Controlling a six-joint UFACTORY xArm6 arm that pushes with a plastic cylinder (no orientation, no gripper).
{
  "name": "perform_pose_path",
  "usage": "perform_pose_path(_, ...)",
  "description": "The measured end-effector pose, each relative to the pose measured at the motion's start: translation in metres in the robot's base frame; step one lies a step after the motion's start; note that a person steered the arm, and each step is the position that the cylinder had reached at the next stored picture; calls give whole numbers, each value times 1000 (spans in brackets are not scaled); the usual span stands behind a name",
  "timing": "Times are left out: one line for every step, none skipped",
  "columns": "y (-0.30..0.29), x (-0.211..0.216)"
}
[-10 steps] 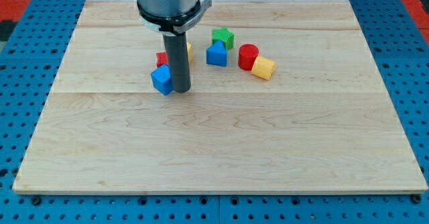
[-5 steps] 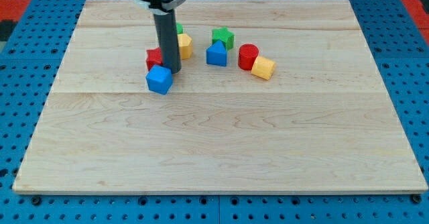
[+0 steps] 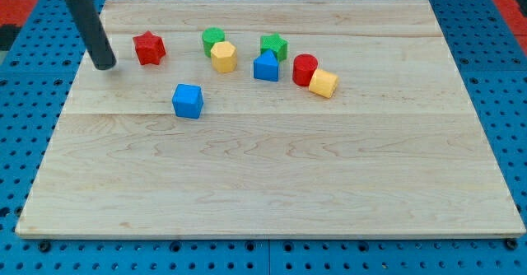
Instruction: Push the red star to the left of the green circle
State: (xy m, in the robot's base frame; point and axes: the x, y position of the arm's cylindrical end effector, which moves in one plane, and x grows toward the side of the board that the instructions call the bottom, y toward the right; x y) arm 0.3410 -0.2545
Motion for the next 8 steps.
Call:
perform_pose_path(22, -3)
perform_pose_path(39, -24)
perform_pose_path(52, -38)
perform_pose_path(80, -38)
perform_pose_path(100, -39)
perform_pose_path(124, -51)
perform_pose_path(149, -58)
perform_pose_path(150, -100)
